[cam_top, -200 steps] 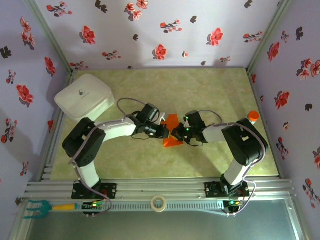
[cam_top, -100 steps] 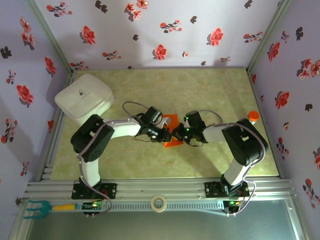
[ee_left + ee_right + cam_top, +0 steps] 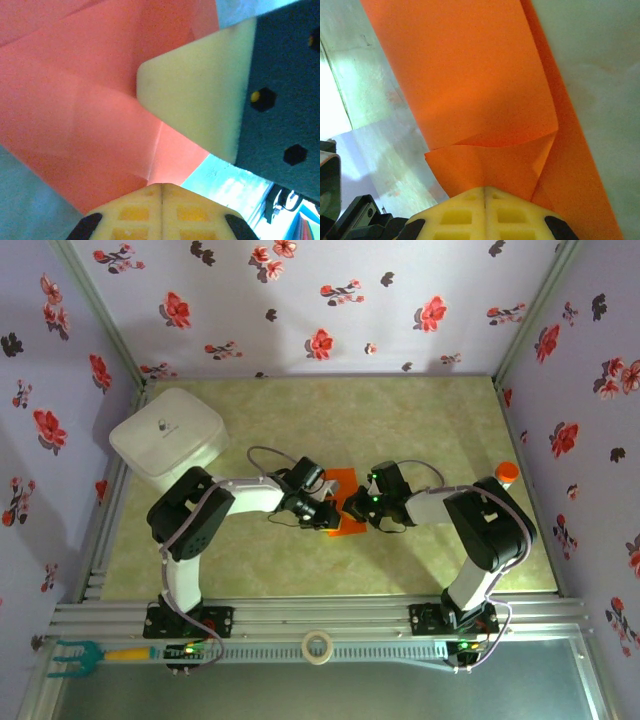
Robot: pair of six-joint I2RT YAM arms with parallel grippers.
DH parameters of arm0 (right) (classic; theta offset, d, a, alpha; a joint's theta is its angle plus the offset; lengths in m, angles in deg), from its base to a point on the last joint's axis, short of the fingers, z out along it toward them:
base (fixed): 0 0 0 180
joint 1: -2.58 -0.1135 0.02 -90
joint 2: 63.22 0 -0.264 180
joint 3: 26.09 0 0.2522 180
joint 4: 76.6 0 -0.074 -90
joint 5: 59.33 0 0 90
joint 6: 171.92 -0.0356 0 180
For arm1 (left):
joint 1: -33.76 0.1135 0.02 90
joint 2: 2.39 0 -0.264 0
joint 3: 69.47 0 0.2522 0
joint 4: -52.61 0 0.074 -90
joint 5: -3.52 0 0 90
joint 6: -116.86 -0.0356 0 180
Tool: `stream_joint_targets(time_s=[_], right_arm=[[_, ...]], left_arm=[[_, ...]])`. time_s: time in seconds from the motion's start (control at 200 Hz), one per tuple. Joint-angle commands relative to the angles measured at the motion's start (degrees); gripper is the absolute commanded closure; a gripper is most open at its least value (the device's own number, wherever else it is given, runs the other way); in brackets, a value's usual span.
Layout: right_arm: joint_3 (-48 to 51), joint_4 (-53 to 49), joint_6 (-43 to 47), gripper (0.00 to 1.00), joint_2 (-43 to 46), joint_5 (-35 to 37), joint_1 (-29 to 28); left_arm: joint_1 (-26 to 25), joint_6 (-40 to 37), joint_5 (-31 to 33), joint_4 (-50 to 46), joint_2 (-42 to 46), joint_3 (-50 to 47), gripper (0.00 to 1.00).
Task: Fold a paper plane with a square sheet of paper (pick it up from the middle)
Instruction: Fold the triangle a second time at the center of the table.
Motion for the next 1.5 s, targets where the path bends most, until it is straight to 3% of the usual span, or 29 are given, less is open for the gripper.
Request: stream_joint_targets(time_s=[0.0,0.31,0.5,0.805,1.015,1.275,1.5], right_arm=[[1.8,-4.9,0.8,1.00,-1.3,4.2,0.7],[2.0,-5.3,1.3,1.00,-1.4,4.1,1.3],[2.0,-5.3,1.3,1.00,-1.5,4.1,1.4],[1.9,-5.4,1.3,1.00,-1.3,4.0,1.5],[1.6,-5.4,1.2,1.00,-1.0,3.7,1.5],[1.7,-5.2,1.0,1.00,-1.1,3.7,1.5],[1.6,-4.4,0.6,1.00,-1.3,3.2,1.5]], left_arm=[[-0.3,-1.6,1.2,-3.0,-0.2,-0.3,1.00],[-0.3,-2.2,1.3,-4.2,1.7,-4.1,1.00],[-0.3,-1.0,-2.3,-2.2,2.1,-6.5,1.00],[-0.4,-0.5,-0.4,-4.1,6.4,-8.5,1.00],[0.7,0.7,1.3,2.0,12.2,-8.3,1.00],[1.8,2.2,-1.0,4.7,4.1,-1.9,1.00],[1.7,1.7,-0.6,1.3,-0.9,0.5,1.00]])
